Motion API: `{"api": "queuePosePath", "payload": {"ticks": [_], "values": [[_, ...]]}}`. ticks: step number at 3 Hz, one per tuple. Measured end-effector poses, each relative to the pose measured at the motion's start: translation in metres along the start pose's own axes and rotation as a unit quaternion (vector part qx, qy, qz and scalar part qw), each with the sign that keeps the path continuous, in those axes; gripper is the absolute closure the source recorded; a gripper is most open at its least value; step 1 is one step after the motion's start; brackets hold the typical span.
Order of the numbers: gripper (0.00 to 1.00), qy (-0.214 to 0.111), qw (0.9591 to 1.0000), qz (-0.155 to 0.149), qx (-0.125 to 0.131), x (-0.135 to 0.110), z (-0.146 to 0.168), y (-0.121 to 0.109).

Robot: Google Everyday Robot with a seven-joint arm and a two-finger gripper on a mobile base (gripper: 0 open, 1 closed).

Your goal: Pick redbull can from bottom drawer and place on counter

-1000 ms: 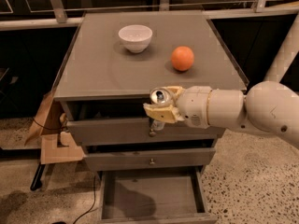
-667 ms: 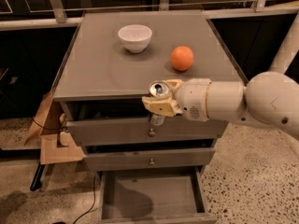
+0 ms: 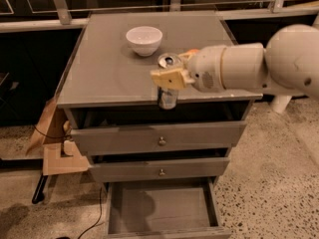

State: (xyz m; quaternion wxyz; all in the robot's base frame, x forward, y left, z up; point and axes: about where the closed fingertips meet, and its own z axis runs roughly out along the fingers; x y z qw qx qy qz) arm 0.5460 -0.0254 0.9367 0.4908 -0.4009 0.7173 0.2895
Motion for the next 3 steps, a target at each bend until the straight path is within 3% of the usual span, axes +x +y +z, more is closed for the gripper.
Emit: {"api": "queuePosePath", "payload": {"ticks": [1,3], "values": [[1.00,-0.020,0.9997,-0.015,0.000,-0.032,0.018,-0.025],[1.00,-0.030,0.9991,-0.028,-0.009,-0.057,0.063,-0.058]]}}
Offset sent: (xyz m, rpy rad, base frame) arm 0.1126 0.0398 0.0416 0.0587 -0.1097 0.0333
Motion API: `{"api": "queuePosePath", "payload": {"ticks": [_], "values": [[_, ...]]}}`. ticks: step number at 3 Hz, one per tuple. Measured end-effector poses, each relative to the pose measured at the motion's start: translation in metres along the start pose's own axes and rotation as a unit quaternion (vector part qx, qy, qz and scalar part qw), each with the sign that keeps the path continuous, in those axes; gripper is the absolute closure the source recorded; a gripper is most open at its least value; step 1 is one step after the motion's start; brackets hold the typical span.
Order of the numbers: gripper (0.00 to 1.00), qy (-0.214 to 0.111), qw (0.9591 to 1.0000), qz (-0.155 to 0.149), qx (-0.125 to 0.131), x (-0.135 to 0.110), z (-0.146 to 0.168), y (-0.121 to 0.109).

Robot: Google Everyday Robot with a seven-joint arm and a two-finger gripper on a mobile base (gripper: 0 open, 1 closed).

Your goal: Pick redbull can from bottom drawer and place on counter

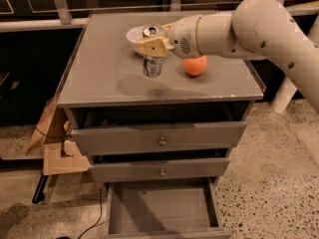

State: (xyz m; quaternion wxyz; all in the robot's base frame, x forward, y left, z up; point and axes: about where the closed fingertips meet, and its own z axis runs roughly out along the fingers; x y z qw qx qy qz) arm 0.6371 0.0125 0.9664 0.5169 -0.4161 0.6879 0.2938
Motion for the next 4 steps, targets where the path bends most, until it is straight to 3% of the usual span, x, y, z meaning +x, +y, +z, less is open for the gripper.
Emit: {"api": "queuePosePath", "payload": {"ticks": [2,4], "values": [[1.00,0.026,0.9996,0.012,-0.009,0.012,0.020,-0.007],[1.00,0.038,0.9982,0.044,-0.017,0.040,0.030,-0.006]]}}
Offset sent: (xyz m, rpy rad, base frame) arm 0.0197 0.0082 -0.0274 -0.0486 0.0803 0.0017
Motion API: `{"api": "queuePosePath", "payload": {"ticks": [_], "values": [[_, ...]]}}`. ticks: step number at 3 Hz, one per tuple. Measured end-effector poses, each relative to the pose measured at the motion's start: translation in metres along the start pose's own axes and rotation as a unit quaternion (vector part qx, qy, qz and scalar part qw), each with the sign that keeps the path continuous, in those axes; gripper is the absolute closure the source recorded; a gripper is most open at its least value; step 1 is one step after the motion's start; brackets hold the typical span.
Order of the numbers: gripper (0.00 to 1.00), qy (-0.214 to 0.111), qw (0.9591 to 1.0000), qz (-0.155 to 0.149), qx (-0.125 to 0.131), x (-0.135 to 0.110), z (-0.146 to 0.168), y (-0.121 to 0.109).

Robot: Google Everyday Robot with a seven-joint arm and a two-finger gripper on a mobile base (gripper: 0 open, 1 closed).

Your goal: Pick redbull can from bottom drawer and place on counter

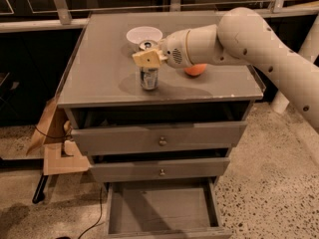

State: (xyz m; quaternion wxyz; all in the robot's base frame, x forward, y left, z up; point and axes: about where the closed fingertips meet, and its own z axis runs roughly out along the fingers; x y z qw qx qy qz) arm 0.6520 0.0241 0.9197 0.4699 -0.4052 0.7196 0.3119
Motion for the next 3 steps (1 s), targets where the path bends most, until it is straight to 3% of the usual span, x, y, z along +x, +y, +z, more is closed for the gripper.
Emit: {"api": "queuePosePath", "payload": {"ticks": [1,3], "values": [[1.00,-0.002,0.9999,0.012,-0.002,0.0107,0.0049,0.0003],[0.58,-0.002,0.9999,0.012,-0.003,0.0108,0.0050,0.0004]]}}
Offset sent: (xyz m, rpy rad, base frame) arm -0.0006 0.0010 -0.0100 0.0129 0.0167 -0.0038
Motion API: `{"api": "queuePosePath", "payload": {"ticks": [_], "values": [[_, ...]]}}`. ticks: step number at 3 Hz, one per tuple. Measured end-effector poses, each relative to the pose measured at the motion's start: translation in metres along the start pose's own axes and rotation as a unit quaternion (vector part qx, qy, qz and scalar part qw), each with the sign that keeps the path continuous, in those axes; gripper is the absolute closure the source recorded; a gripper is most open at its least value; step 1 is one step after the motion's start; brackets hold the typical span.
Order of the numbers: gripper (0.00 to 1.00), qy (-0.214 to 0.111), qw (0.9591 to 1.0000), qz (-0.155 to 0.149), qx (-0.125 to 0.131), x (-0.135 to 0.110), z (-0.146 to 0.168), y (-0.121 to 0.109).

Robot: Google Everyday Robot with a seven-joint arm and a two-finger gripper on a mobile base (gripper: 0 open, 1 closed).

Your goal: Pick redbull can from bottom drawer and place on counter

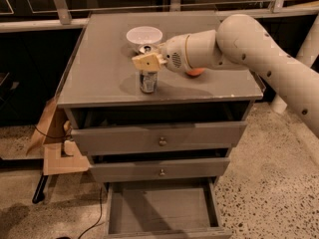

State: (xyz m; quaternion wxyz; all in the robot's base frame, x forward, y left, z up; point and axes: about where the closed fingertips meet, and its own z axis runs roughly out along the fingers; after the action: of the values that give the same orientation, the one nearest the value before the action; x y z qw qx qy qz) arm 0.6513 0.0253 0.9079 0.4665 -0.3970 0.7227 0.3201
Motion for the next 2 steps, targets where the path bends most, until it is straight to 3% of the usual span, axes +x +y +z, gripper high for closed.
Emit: {"api": "queuePosePath", "payload": {"ticks": [2], "values": [[0.11,0.000,1.0000,0.000,0.000,0.0000,0.0001,0.0001]]}}
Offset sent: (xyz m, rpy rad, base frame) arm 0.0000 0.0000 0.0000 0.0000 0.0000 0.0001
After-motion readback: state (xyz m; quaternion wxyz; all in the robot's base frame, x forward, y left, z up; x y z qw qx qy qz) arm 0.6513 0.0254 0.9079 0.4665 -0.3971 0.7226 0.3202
